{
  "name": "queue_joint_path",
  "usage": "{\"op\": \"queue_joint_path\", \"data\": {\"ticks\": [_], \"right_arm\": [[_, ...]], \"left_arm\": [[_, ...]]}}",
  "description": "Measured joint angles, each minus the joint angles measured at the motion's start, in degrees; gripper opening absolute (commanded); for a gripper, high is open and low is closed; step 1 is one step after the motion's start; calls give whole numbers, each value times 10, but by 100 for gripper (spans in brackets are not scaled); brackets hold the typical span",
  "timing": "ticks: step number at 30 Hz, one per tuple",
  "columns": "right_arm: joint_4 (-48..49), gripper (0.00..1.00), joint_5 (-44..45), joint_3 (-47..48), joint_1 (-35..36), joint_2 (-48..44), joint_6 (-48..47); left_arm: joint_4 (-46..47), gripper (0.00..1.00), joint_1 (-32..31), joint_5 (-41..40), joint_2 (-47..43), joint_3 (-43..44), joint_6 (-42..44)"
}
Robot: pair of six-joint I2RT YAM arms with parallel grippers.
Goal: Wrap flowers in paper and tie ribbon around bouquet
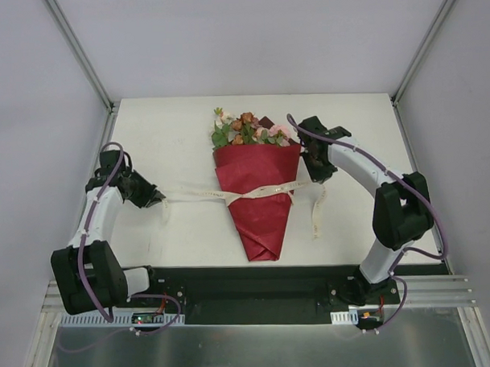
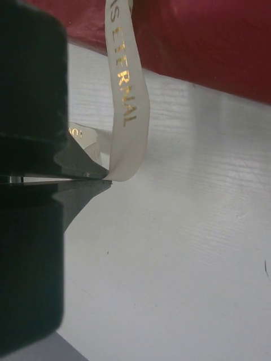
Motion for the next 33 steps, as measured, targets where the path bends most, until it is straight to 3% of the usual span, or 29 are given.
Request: {"op": "queue_joint_path", "data": {"ticks": [1,2,3,7,11,14,17,19,20,23,27,33], "right_arm": [[4,1,-7,-3,0,0,2],[8,1,-17,-8,0,0,4],[12,1,-28,-13,0,0,7],[17,1,-66,-22,0,0,15],[20,1,-87,-22,0,-2,19],[21,1,-92,-23,0,-9,21],[22,1,-97,-23,0,-19,21],[22,1,-100,-23,0,-23,21],[22,1,-101,-23,0,-24,20],[26,1,-101,-30,0,-26,16],[30,1,-102,-48,0,-35,13],[44,1,-123,-58,0,-42,12]], "left_arm": [[5,55,0,7,4,0,4],[12,80,0,22,15,0,5],[17,99,0,29,24,-1,9],[27,99,0,34,20,-31,-9],[21,99,-14,34,-48,-53,-50],[28,80,-79,38,-50,-28,-98],[34,80,-159,32,15,44,-90],[45,71,-206,26,70,111,-18],[43,72,-226,26,101,152,25],[49,85,-261,24,163,229,180],[29,85,-268,0,169,204,403],[56,89,-311,-42,220,156,629]]}}
